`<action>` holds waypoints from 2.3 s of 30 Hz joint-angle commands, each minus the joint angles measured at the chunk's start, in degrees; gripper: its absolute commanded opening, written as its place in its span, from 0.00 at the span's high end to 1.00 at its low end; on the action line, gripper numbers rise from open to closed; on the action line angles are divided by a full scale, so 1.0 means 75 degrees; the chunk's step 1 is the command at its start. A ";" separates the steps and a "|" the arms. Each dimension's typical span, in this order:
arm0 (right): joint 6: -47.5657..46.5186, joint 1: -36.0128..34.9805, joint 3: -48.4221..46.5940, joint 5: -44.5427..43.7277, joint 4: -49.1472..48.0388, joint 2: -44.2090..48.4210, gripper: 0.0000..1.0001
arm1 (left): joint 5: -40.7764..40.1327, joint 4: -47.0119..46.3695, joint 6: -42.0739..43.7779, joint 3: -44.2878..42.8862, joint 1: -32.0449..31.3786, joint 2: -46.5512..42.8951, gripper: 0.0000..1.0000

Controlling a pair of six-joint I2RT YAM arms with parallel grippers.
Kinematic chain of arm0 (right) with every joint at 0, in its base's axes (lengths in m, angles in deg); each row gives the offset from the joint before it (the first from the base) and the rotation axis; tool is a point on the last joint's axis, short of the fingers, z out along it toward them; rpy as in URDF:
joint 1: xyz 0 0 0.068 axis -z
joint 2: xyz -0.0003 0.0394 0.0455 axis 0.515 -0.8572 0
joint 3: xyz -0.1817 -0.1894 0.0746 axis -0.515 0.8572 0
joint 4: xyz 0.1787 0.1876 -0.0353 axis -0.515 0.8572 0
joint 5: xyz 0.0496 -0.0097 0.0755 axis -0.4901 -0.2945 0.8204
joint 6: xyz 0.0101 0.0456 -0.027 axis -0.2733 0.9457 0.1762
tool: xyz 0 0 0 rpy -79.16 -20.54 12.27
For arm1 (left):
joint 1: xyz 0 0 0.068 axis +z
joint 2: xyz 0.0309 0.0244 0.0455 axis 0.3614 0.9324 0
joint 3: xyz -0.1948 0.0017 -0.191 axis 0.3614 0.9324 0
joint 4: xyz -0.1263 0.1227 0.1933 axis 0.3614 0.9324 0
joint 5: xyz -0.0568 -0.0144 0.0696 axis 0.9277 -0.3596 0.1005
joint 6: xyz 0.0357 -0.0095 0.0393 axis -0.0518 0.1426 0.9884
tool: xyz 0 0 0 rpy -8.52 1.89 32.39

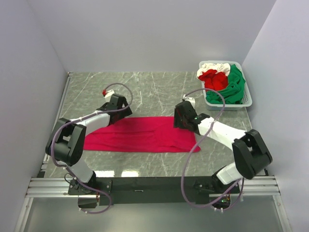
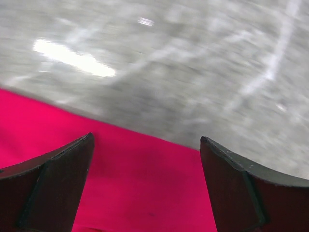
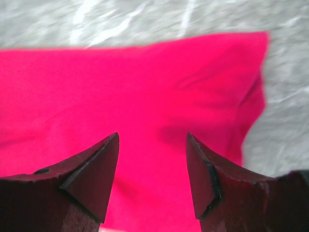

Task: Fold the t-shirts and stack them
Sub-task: Fold the tshirt

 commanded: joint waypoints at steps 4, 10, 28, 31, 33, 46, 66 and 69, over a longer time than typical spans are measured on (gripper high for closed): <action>-0.0180 0.1028 -0.0554 0.0438 -0.0406 -0.1014 0.36 | 0.0280 -0.0479 -0.0189 -0.0302 -0.0651 0.0594 0.03; -0.0052 0.1672 -0.0672 0.0860 -0.0394 -0.1834 0.37 | 0.0387 -0.0656 -0.0354 0.0002 -0.0663 0.0876 0.02; -0.0731 0.2541 -0.3576 0.1411 0.0824 -0.3862 0.38 | 0.0434 -0.0411 -0.0459 0.0131 -0.0686 -0.0552 0.01; -0.0824 0.2529 -0.3555 0.1423 0.0813 -0.3594 0.39 | -0.0093 -0.0001 -0.0553 0.0424 -0.0686 -0.1185 0.01; -0.0895 0.2471 -0.3438 0.1388 0.0673 -0.3034 0.39 | -0.0538 0.0222 -0.0716 0.0658 -0.0651 -0.1675 0.01; -0.0849 0.1111 -0.2302 0.1364 0.0919 -0.1436 0.37 | -0.0247 0.0375 -0.1373 0.2604 -0.0358 -0.2827 0.01; -0.0485 0.0982 -0.3342 0.2383 0.1399 -0.3885 0.32 | -0.0176 0.0469 -0.2111 0.3448 -0.0428 -0.3201 0.01; -0.0496 0.0982 -0.3728 0.2536 0.1458 -0.4237 0.33 | -0.0281 0.0621 -0.2345 0.3705 -0.0534 -0.3693 0.01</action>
